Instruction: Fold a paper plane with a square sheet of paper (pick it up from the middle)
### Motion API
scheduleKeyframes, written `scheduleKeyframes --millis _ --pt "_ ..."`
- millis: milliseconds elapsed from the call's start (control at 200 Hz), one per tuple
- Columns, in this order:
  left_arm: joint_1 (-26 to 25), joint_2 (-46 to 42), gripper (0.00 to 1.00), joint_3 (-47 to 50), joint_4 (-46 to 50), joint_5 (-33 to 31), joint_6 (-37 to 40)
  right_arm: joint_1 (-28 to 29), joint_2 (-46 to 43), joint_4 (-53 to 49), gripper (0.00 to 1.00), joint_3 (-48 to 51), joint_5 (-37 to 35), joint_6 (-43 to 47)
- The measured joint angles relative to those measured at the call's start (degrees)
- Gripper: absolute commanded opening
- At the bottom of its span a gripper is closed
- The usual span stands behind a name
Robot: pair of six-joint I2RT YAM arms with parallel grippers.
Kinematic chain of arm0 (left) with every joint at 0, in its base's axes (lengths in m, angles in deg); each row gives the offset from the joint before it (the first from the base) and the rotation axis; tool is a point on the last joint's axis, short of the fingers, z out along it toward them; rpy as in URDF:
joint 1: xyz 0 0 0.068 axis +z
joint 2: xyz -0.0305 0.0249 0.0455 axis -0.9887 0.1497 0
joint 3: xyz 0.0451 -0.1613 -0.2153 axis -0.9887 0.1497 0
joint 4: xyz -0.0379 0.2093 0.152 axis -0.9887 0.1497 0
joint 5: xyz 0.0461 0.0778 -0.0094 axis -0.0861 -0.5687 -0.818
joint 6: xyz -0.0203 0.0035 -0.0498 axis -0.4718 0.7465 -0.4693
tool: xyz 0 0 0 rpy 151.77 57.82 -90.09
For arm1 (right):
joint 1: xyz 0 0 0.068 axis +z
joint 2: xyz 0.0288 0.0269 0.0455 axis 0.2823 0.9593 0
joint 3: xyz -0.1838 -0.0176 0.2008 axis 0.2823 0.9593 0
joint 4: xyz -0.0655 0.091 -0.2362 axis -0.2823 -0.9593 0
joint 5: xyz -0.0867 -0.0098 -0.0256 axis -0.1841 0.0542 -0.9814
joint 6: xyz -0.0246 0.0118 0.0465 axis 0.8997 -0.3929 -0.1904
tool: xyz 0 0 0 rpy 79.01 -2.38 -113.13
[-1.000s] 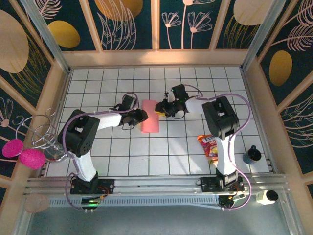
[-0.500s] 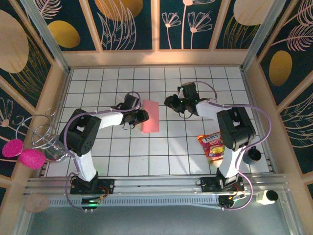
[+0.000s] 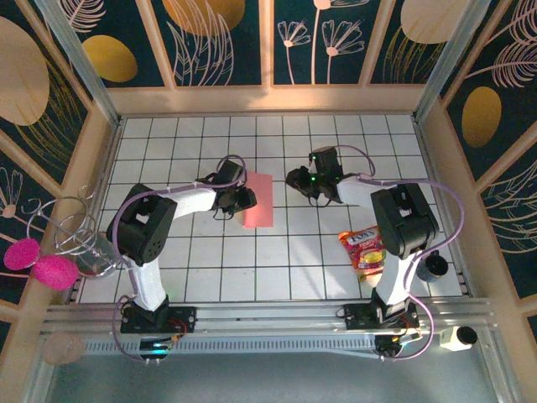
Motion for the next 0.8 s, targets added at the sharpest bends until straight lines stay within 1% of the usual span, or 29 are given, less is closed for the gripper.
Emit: scheduleKeyframes --millis 405,801 --pt "-0.4 0.9 0.44 -1.4 2.3 -0.7 3.4 0.0 -0.4 1.0 0.34 1.4 0.2 -0.7" --pt "-0.4 1.3 0.45 -1.8 2.8 -0.8 3.4 0.0 -0.4 1.4 0.34 1.4 0.6 -0.9"
